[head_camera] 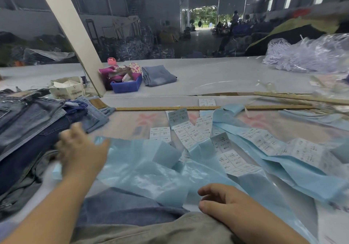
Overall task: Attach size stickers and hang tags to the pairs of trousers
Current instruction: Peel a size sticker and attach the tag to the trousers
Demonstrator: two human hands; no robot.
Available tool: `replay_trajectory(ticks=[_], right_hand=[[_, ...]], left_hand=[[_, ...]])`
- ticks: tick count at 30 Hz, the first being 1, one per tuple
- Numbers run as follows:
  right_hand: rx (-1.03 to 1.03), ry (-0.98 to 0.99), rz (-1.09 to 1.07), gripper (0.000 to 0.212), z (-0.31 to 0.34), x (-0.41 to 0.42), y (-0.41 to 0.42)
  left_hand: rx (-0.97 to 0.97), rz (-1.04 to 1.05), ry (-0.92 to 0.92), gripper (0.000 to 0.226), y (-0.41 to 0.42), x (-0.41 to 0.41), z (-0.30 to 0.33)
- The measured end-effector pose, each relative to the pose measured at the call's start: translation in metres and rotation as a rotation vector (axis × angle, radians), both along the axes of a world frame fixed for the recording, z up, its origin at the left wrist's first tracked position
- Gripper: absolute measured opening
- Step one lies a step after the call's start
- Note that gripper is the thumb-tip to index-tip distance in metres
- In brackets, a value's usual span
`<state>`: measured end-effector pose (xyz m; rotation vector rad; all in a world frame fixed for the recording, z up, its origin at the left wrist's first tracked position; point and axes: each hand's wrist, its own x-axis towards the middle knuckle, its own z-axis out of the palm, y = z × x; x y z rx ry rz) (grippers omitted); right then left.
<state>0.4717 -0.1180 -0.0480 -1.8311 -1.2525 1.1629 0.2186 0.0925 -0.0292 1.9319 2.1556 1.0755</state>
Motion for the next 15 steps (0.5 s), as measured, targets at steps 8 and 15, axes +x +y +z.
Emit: replay_trajectory(ticks=[8,15], right_hand=[[-0.083,-0.063,0.086,0.018,-0.006,0.000,0.009],[-0.065,-0.179,0.005,0.062,-0.009,-0.006,0.003]], left_hand=[[-0.396,-0.924,0.708,0.075,-0.046,0.067,-0.022],[-0.396,-0.539,0.750,0.046,-0.015,0.039,-0.033]])
